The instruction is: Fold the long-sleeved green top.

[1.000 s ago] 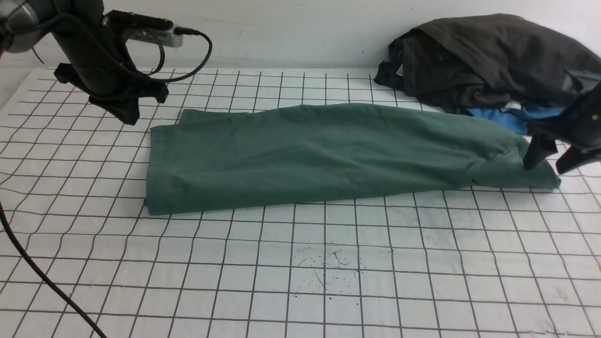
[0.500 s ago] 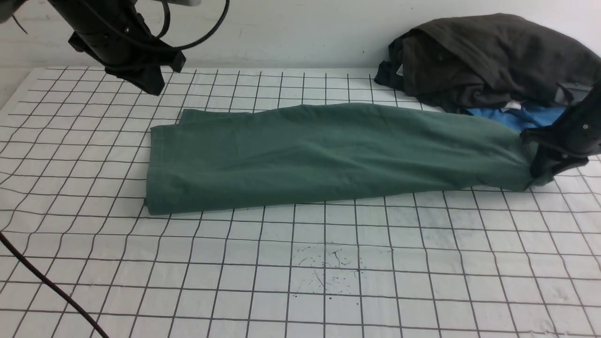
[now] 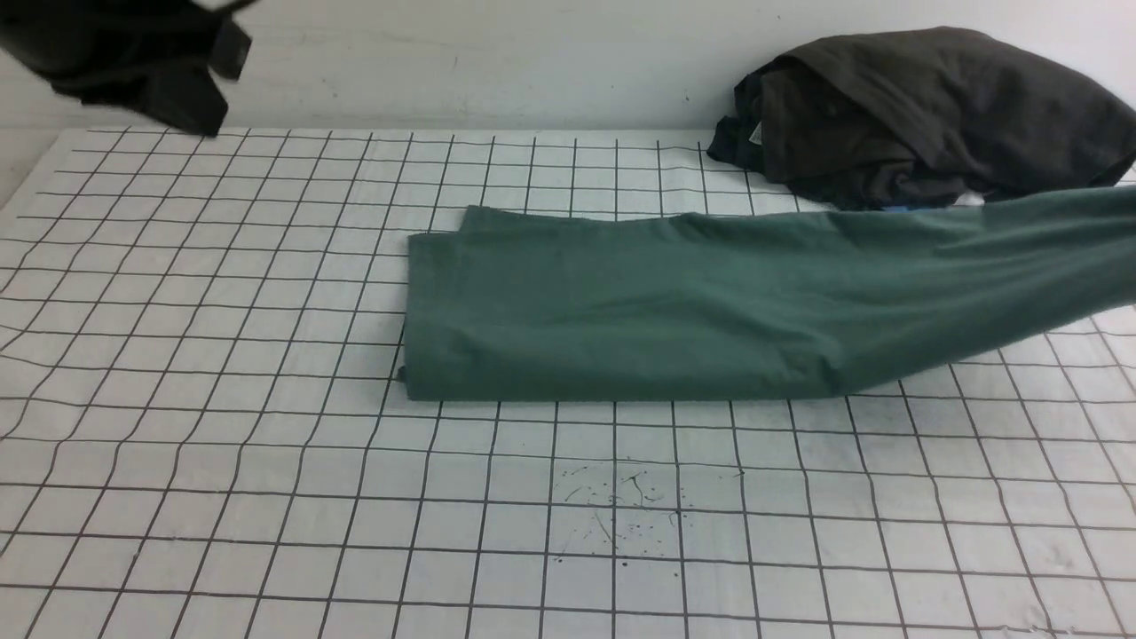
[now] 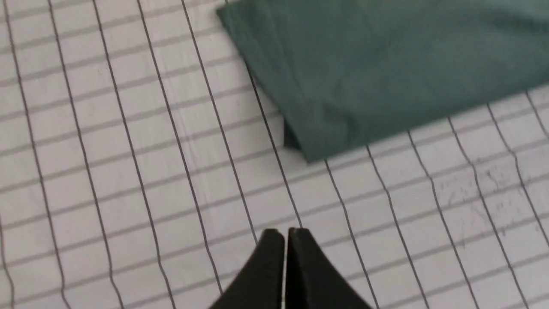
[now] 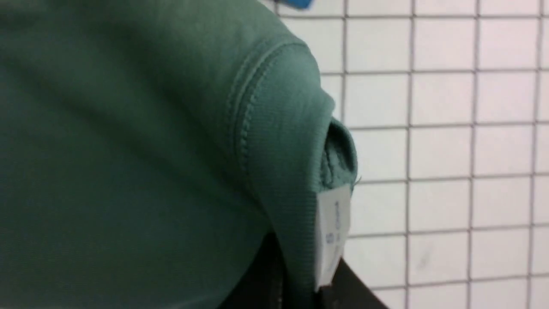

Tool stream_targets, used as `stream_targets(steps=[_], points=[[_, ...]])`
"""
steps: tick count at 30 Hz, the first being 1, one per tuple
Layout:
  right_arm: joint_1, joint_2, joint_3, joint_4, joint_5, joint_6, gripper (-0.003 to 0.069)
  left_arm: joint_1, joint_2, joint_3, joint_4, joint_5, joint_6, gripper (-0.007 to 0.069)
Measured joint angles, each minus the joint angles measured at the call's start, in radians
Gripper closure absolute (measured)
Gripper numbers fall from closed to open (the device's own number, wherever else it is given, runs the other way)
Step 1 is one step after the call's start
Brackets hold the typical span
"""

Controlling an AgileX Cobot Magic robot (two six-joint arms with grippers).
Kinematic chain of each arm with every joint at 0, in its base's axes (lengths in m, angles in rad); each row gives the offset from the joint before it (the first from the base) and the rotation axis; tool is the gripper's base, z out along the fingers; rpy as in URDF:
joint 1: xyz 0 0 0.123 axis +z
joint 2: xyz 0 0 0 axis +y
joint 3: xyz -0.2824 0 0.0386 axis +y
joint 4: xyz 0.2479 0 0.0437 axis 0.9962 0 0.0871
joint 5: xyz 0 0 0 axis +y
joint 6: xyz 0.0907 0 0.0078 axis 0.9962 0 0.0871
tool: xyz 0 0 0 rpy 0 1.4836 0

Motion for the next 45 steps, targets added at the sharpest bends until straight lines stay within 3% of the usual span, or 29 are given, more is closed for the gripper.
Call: stream_targets(steps=[3, 7, 9, 10, 15, 16, 20, 22, 27, 32, 33, 37, 42, 43, 45], points=[[0.001, -0.060, 0.010, -0.008, 0.004, 0.001, 0.0631, 0.000, -0.097, 0.130, 0.010, 0.002, 0.001, 0.0631], [0.098, -0.164, 0.010, 0.023, 0.002, -0.026, 0.0631, 0.001, -0.286, 0.325, 0.015, -0.030, -0.004, 0.0631], [0.219, -0.178, 0.003, 0.047, -0.011, -0.031, 0.0631, 0.001, -0.378, 0.419, 0.014, -0.070, -0.019, 0.0631], [0.231, -0.178, 0.002, 0.049, -0.013, -0.031, 0.0631, 0.001, -0.394, 0.436, 0.014, -0.075, -0.022, 0.0631], [0.557, -0.090, -0.008, 0.084, -0.187, 0.007, 0.0631, 0.001, -0.551, 0.636, 0.016, -0.189, -0.057, 0.0631], [0.568, -0.085, -0.009, 0.086, -0.199, 0.009, 0.0631, 0.001, -0.555, 0.642, 0.016, -0.189, -0.059, 0.0631], [0.778, 0.082, -0.071, 0.141, -0.365, 0.044, 0.0631, 0.001, -0.604, 0.756, 0.016, -0.237, -0.090, 0.0631], [0.820, 0.150, -0.110, 0.148, -0.383, 0.054, 0.0631, 0.001, -0.605, 0.785, 0.016, -0.236, -0.092, 0.0631], [0.869, 0.326, -0.251, 0.171, -0.389, 0.117, 0.0603, 0.001, -0.605, 0.831, 0.016, -0.242, -0.096, 0.0631], [0.869, 0.384, -0.378, 0.203, -0.339, 0.130, 0.0456, 0.001, -0.605, 0.849, 0.016, -0.263, -0.095, 0.0631], [0.869, 0.384, -0.421, 0.203, -0.317, 0.130, 0.0394, 0.001, -0.605, 0.855, 0.016, -0.269, -0.095, 0.0631], [0.869, 0.375, -0.509, 0.124, -0.250, 0.135, 0.0282, 0.001, -0.605, 0.861, 0.021, -0.315, -0.087, 0.0631], [0.868, 0.384, -0.510, 0.076, -0.201, 0.175, 0.0340, 0.001, -0.605, 0.861, 0.021, -0.377, -0.085, 0.0631], [0.868, 0.404, -0.492, 0.105, -0.211, 0.198, 0.0415, 0.001, -0.605, 0.861, 0.020, -0.399, -0.083, 0.0631], [0.870, 0.421, -0.479, 0.134, -0.232, 0.205, 0.0463, 0.001, -0.605, 0.861, 0.020, -0.414, -0.083, 0.0631]])
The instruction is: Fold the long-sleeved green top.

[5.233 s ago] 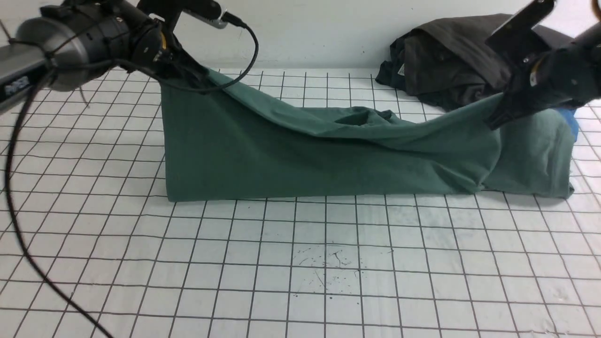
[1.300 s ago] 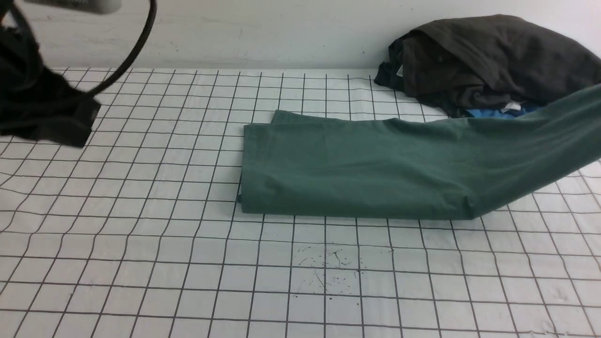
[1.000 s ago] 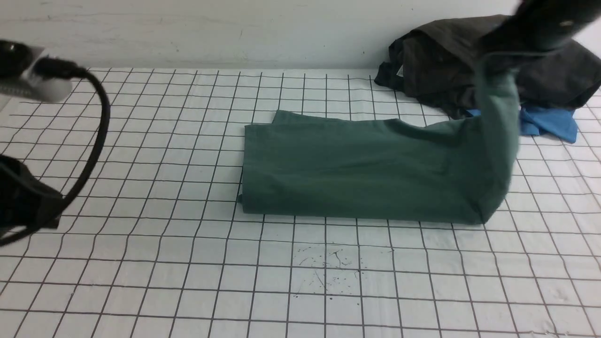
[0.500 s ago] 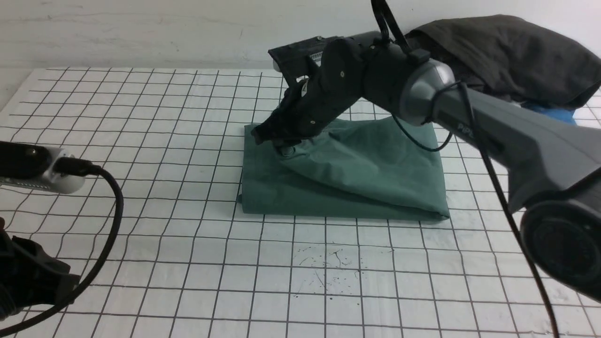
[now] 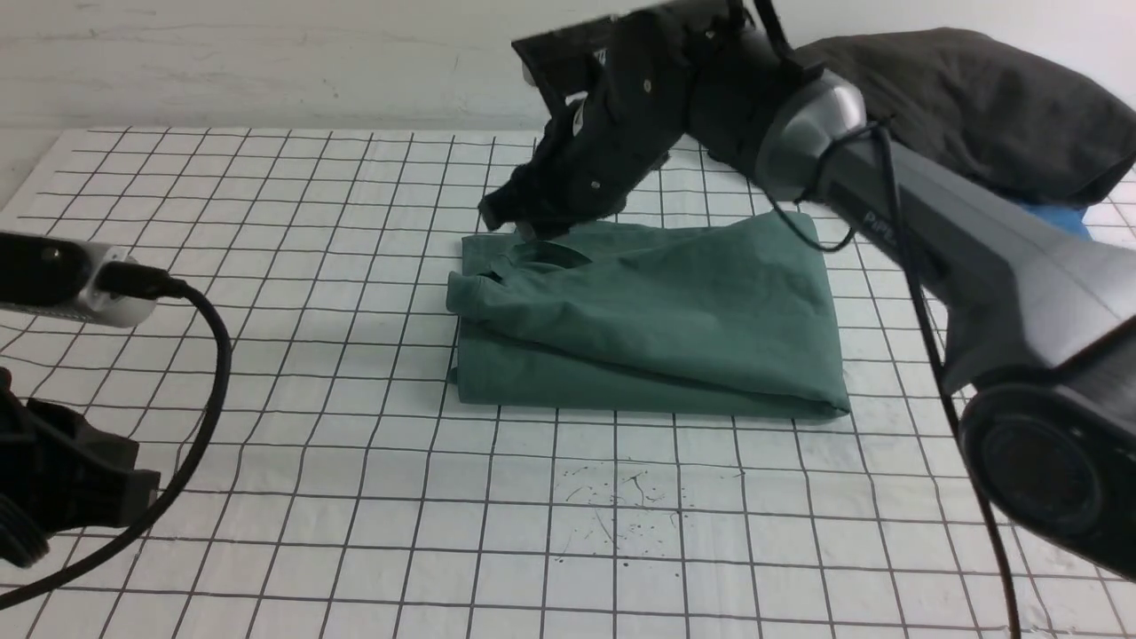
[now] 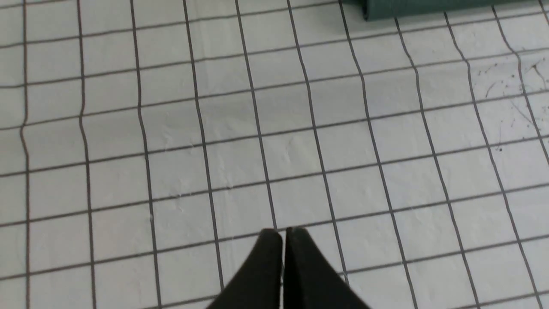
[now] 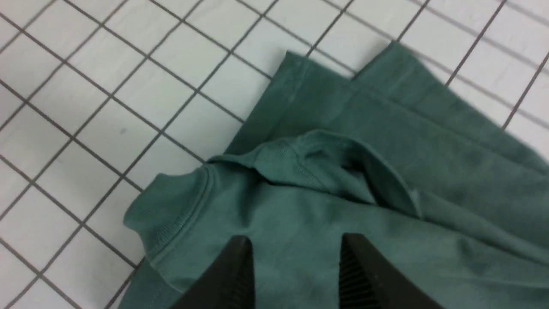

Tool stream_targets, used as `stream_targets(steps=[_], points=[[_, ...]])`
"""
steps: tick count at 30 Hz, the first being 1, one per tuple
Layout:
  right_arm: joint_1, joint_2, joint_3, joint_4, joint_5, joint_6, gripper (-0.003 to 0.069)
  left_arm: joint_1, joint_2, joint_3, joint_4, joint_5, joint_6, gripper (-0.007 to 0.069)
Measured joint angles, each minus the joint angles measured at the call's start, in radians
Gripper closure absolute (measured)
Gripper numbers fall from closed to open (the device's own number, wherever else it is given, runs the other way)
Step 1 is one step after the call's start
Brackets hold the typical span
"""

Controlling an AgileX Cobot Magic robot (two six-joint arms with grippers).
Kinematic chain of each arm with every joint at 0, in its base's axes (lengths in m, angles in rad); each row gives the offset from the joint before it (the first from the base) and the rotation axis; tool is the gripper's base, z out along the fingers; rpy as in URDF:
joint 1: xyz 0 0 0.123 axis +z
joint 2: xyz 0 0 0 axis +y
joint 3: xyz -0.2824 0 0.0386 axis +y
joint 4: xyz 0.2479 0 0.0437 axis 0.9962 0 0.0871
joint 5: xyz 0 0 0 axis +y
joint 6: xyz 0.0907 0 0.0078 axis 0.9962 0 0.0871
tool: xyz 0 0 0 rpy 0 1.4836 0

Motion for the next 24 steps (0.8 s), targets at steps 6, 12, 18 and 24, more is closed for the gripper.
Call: stream_targets(steps=[6, 12, 18, 24], points=[[0.067, 0.139, 0.014, 0.148, -0.160, -0.093, 0.0662, -0.034, -0.009, 0.001, -0.001, -0.023, 0.008, 0.0631], [0.097, 0.099, -0.005, 0.133, -0.155, -0.201, 0.0673, -0.160, -0.083, 0.001, -0.001, -0.026, 0.110, 0.0631], [0.034, -0.113, -0.029, 0.044, 0.069, -0.205, 0.0673, -0.217, -0.246, 0.038, 0.072, -0.061, 0.102, 0.0631], [-0.087, -0.452, 0.213, 0.012, 0.127, -0.205, 0.0673, -0.218, -0.428, 0.229, 0.205, -0.223, -0.015, 0.0631]])
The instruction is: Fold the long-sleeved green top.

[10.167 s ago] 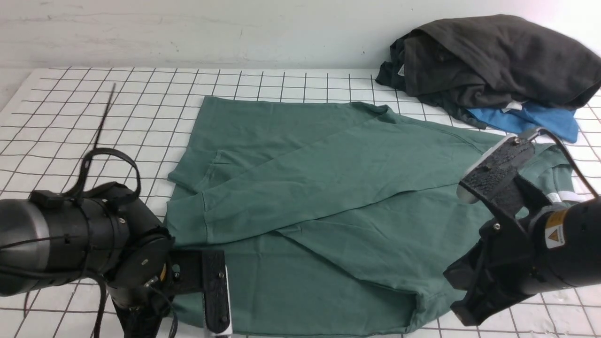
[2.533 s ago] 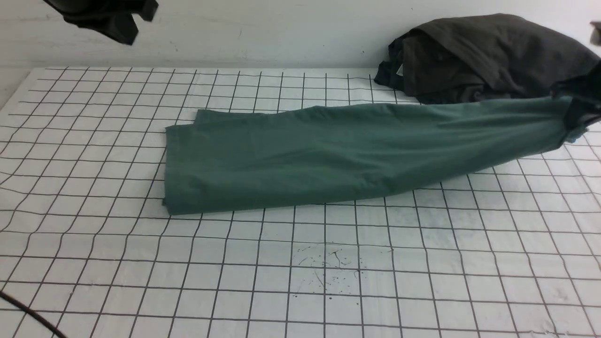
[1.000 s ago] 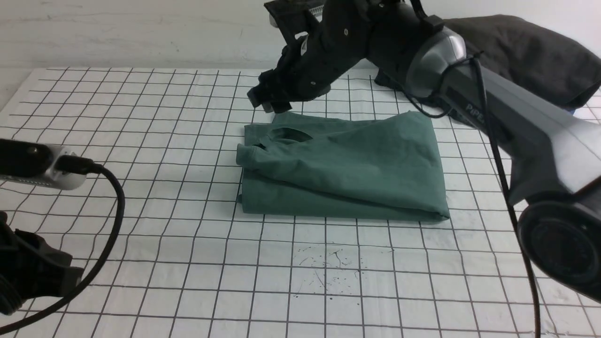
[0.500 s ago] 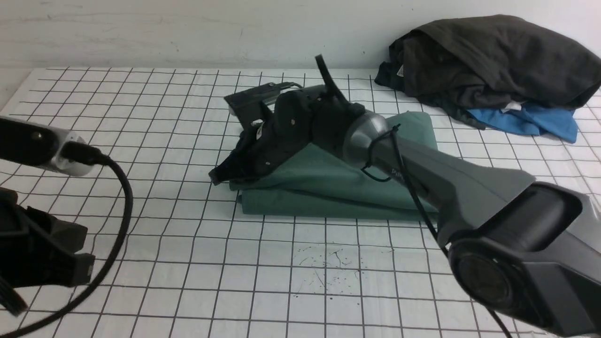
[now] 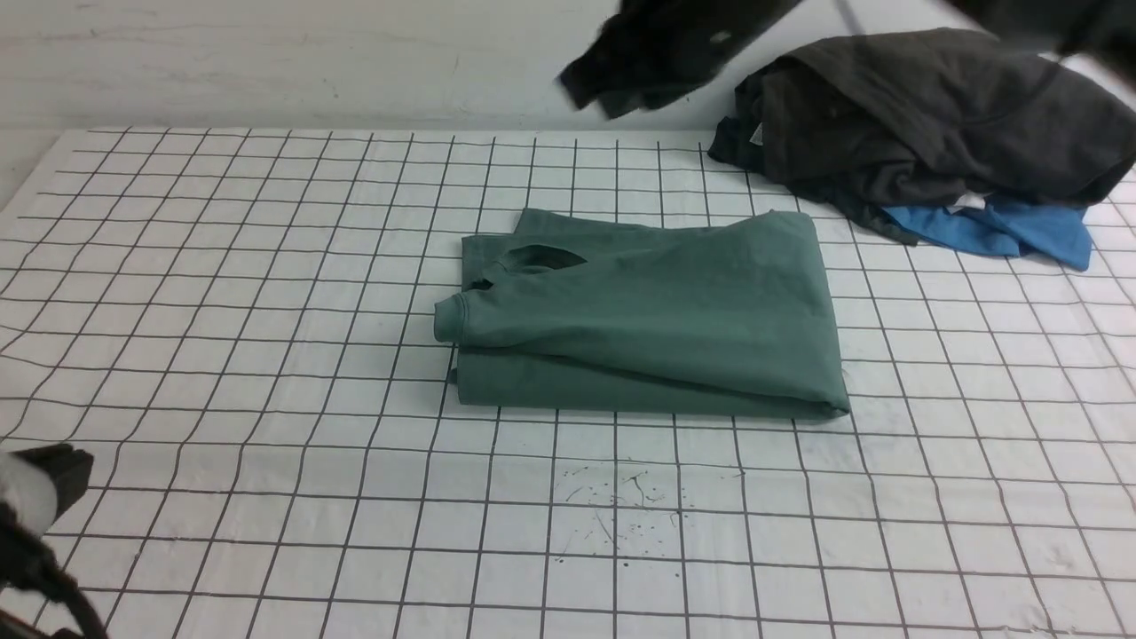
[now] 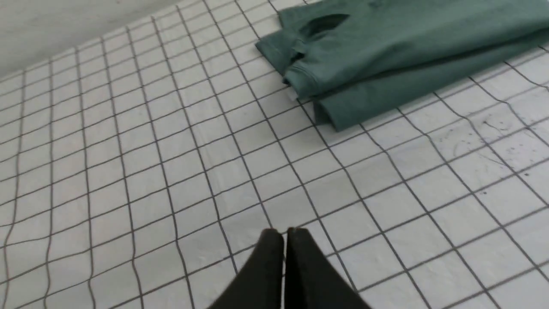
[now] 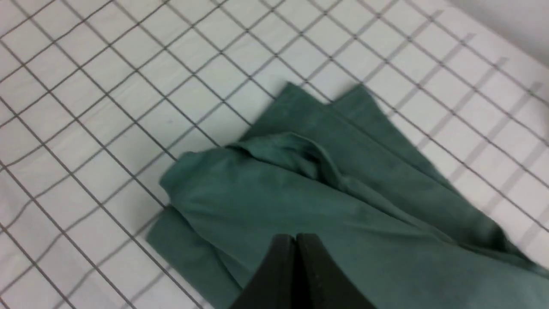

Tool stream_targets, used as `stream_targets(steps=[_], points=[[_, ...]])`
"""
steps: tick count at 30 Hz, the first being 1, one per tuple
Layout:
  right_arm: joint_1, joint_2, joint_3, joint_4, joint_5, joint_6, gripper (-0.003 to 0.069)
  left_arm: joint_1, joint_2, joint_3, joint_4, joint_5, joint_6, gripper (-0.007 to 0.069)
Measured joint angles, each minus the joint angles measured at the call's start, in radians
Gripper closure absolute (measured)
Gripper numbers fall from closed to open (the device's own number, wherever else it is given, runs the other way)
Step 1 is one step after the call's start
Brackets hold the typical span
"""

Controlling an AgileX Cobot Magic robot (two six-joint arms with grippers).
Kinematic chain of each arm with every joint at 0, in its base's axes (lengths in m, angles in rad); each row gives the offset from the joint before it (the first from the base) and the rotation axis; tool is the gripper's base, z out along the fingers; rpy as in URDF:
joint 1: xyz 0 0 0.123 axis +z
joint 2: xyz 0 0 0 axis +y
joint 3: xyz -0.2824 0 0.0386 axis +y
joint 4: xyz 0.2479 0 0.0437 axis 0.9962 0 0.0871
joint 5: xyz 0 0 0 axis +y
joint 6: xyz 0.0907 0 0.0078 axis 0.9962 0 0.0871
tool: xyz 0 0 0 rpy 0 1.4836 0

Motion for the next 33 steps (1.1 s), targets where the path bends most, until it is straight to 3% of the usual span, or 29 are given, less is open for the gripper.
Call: stream_targets(steps=[7, 11, 16, 20, 26, 33], points=[[-0.109, -0.558, 0.580, -0.165, -0.112, 0.013, 0.0673, 0.000, -0.255, 0.189, 0.057, -0.241, -0.031, 0.0631], [-0.143, -0.894, 0.982, -0.249, -0.226, 0.134, 0.0673, 0.000, -0.326, 0.271, 0.064, -0.358, -0.031, 0.0631], [-0.147, -1.190, 1.381, -0.250, -0.338, 0.267, 0.0673, 0.000, -0.329, 0.305, 0.065, -0.444, -0.033, 0.0631], [-0.147, -1.422, 1.649, -0.194, -0.468, 0.299, 0.0673, 0.000, -0.329, 0.309, 0.068, -0.459, -0.033, 0.0631], [-0.147, -1.678, 1.870, -0.152, -0.659, 0.347, 0.0673, 0.000, -0.329, 0.310, 0.068, -0.459, -0.033, 0.0631], [-0.147, -1.689, 1.885, -0.152, -0.756, 0.348, 0.0673, 0.000, -0.329, 0.310, 0.068, -0.459, -0.033, 0.0631]])
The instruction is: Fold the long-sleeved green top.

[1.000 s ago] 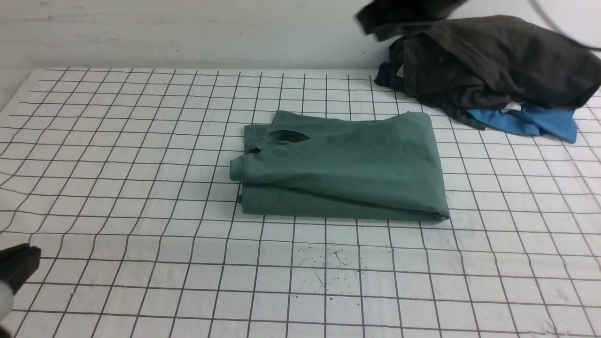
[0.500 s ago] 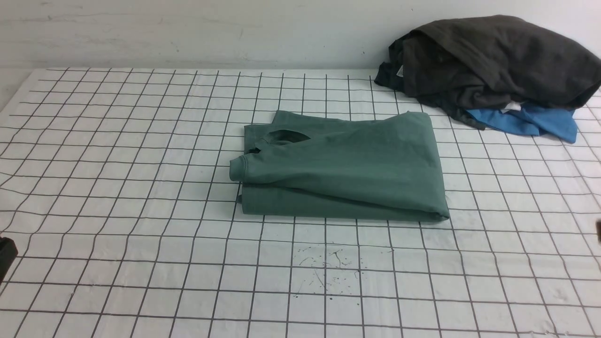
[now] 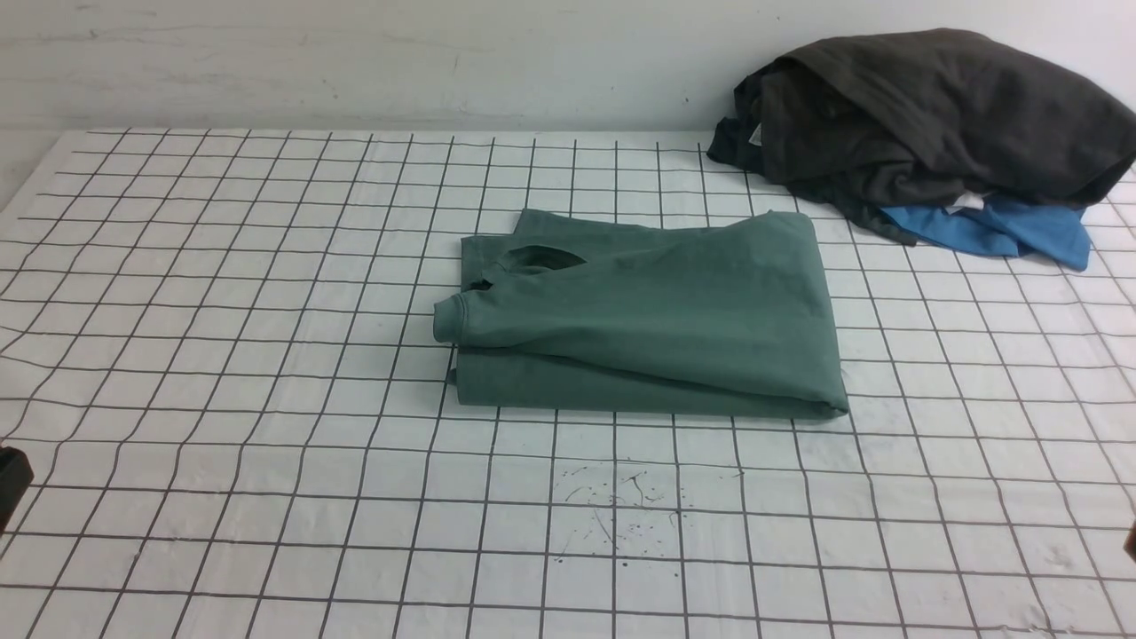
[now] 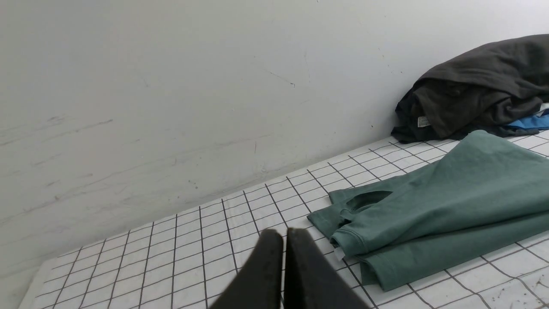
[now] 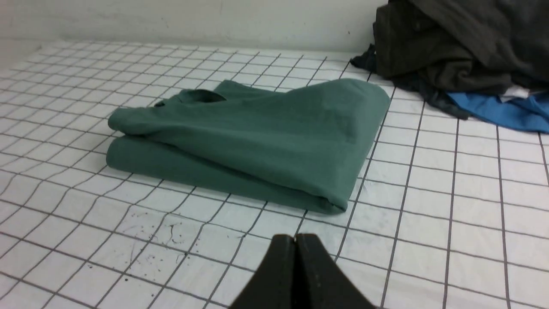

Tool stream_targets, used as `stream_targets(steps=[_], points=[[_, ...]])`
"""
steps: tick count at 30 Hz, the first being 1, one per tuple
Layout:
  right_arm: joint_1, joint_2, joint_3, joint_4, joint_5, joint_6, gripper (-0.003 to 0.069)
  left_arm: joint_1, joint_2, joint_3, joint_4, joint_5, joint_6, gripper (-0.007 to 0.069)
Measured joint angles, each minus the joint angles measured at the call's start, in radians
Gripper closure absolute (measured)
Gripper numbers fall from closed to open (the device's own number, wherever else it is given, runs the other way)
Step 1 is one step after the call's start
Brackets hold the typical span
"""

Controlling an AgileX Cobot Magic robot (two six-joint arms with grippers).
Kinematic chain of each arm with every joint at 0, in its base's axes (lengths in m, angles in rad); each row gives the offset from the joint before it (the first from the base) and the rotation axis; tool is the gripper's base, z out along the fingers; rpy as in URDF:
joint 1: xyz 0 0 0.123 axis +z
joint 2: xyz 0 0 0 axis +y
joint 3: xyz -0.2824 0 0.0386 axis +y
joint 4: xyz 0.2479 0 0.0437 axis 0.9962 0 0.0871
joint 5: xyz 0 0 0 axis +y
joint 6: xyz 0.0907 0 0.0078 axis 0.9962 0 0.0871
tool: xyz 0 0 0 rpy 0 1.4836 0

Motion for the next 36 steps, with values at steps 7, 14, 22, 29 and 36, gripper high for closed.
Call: stream_targets(steps=[7, 14, 22, 29, 36], points=[[0.000, 0.000, 0.000, 0.002, -0.003, 0.004, 0.0673, 0.000, 0.000, 0.000, 0.000, 0.000, 0.000, 0.0631], [0.032, -0.054, 0.065, -0.123, -0.046, 0.006, 0.0673, 0.000, 0.000, 0.000, 0.000, 0.000, 0.000, 0.0631], [-0.175, -0.221, 0.266, -0.017, -0.185, -0.027, 0.0673, 0.000, 0.000, 0.000, 0.000, 0.000, 0.000, 0.0631], [-0.337, -0.258, 0.269, 0.059, -0.059, -0.070, 0.0673, 0.000, -0.001, 0.000, 0.000, 0.000, 0.000, 0.0631], [-0.351, -0.258, 0.268, 0.056, -0.048, -0.072, 0.0673, 0.000, -0.001, 0.000, 0.000, 0.000, 0.000, 0.0631]])
